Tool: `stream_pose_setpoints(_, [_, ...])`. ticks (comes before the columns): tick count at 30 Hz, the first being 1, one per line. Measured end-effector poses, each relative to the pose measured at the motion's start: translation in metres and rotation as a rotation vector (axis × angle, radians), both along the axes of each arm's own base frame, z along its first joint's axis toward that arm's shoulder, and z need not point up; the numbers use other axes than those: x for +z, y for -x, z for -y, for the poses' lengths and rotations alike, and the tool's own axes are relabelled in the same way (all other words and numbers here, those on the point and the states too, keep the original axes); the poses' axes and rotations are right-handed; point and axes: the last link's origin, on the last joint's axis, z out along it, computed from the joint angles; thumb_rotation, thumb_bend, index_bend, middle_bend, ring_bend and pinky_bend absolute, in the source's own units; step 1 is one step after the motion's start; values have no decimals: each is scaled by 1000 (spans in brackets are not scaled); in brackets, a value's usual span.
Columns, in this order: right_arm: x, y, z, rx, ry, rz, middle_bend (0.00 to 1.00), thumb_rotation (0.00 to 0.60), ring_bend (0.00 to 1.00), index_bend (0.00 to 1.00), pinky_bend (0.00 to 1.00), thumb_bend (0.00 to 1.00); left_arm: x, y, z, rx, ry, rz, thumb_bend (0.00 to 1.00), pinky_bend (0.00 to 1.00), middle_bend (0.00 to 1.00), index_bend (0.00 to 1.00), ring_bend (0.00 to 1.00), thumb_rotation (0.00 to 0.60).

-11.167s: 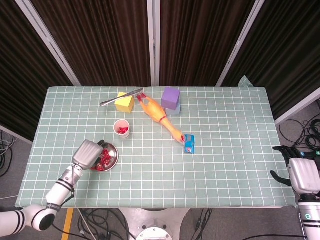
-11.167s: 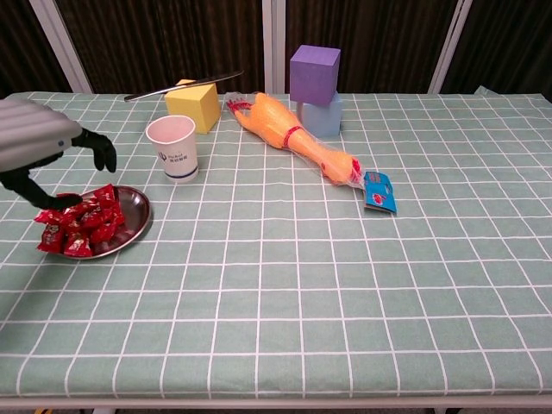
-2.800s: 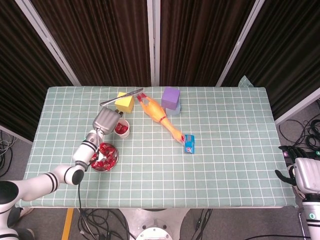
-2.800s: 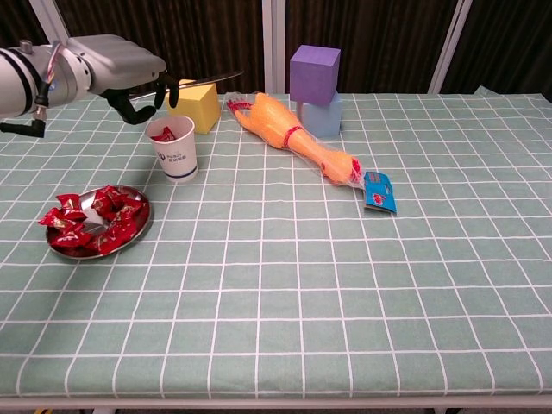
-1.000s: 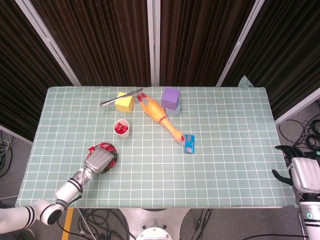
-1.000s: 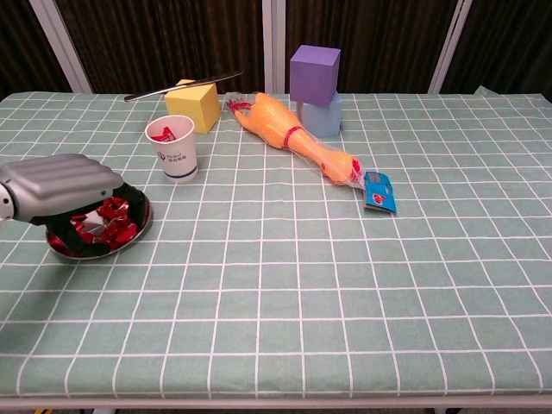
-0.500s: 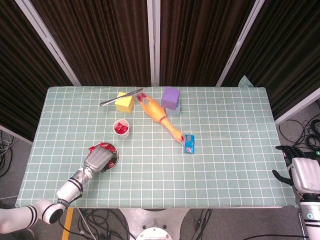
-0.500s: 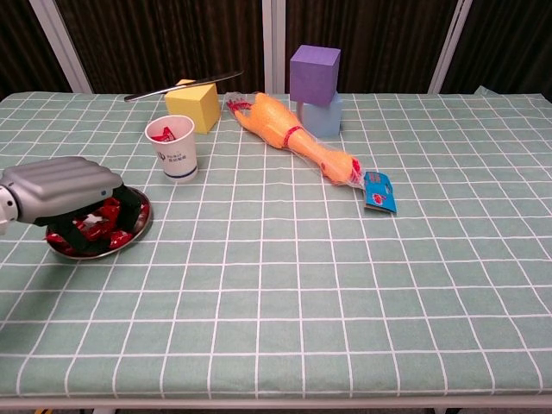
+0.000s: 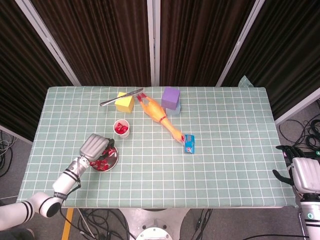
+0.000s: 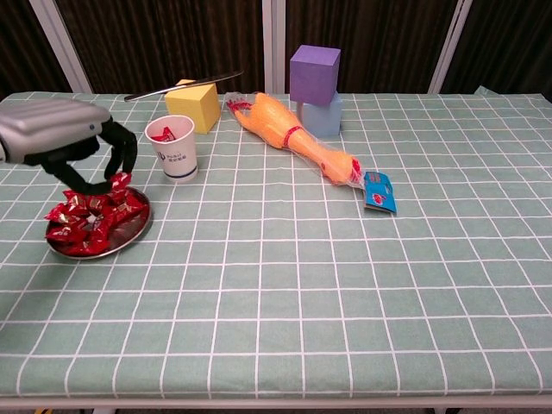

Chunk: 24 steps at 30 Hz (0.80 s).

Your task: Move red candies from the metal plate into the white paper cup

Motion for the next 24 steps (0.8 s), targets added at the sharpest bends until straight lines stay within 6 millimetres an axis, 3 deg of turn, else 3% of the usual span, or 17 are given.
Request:
stream_pose_setpoints(6, [0, 1, 0, -6, 2, 2, 290, 600, 258, 261, 577, 101, 16, -36, -31, -29, -43, 50, 436, 1000, 673, 638, 920, 600])
stream_pose_setpoints(12, [1, 4, -1, -17, 7, 1, 292, 600, 264, 261, 579, 101, 11, -58, -59, -27, -46, 28, 435, 1000, 672, 635, 920, 600])
stream_pose_setpoints(18, [2, 7, -1, -28, 11, 3, 292, 600, 264, 261, 579, 101, 0, -65, -78, -15, -66, -36, 438, 1000, 651, 619, 918, 600])
stream_pose_setpoints(24, [3, 9, -1, -32, 12, 3, 292, 600, 264, 261, 579, 101, -9, -61, -81, 0, -57, -87, 437, 1000, 565, 554, 908, 600])
